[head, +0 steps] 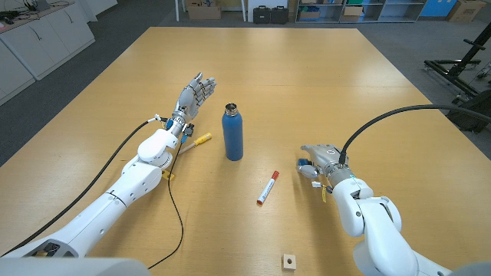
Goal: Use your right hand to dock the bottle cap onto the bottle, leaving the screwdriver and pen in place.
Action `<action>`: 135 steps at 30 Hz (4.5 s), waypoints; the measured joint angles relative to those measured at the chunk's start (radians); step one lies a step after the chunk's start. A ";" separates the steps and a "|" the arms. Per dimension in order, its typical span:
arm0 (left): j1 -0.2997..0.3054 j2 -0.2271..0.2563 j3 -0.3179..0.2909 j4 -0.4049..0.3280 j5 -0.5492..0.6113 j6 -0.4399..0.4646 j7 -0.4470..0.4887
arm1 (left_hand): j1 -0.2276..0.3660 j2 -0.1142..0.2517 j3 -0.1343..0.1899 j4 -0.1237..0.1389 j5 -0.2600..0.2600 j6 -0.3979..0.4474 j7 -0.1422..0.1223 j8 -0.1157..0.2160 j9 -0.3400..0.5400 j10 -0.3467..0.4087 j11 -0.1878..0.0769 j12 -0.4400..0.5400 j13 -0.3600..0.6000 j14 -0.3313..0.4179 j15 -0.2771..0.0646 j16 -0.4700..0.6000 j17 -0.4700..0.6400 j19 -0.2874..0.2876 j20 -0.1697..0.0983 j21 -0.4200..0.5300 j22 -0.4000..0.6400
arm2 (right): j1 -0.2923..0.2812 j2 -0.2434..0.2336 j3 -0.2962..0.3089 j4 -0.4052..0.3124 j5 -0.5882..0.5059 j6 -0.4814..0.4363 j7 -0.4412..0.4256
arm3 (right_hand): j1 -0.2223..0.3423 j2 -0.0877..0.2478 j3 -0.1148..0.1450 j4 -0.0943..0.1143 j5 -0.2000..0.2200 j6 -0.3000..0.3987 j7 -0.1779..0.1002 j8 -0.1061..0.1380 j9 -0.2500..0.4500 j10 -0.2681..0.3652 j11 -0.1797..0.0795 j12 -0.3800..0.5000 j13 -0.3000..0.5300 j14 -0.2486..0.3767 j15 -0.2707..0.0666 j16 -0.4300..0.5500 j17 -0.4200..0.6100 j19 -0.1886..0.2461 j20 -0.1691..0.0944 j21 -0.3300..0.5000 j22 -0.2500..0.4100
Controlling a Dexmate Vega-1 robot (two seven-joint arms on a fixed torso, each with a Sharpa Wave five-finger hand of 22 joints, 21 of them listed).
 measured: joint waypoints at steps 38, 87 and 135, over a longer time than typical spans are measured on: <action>-0.002 -0.007 0.003 0.008 0.000 -0.003 0.001 | -0.004 0.004 -0.004 -0.004 0.000 0.000 0.000 -0.004 0.000 0.000 0.000 -0.008 0.005 0.000 0.000 -0.004 0.000 -0.002 -0.002 0.000 0.000 | -0.074 0.166 0.087 0.128 -0.167 0.166 -0.005 | 0.083 -0.001 0.035 -0.018 0.015 0.031 -0.042 0.014 0.005 0.028 -0.055 0.004 0.000 0.037 -0.037 0.000 -0.003 0.050 -0.018 0.000 0.000; 0.007 -0.003 0.006 0.002 -0.001 0.004 0.000 | -0.004 0.004 0.000 -0.008 -0.008 0.000 0.000 -0.008 0.000 0.005 -0.005 -0.008 0.005 0.000 0.000 -0.004 0.005 -0.007 0.004 0.000 0.000 | -0.116 0.297 0.114 0.261 -0.351 0.257 -0.123 | 0.130 0.020 0.061 0.009 0.023 0.249 -0.112 0.106 0.002 0.263 -0.081 0.030 -0.001 0.261 -0.050 0.069 0.002 0.207 -0.068 0.020 -0.002; 0.000 -0.011 0.013 0.008 -0.004 0.001 -0.006 | -0.011 0.011 -0.003 -0.011 -0.008 0.007 0.000 -0.012 -0.001 0.005 -0.005 -0.008 0.005 0.000 0.000 -0.003 0.005 -0.007 0.004 0.000 0.000 | -0.166 0.260 0.163 0.227 0.001 0.198 -0.572 | 0.155 0.003 0.056 0.009 0.019 0.385 -0.059 0.177 -0.005 0.466 -0.046 0.036 0.000 0.380 -0.055 0.080 -0.007 0.305 -0.131 0.028 0.000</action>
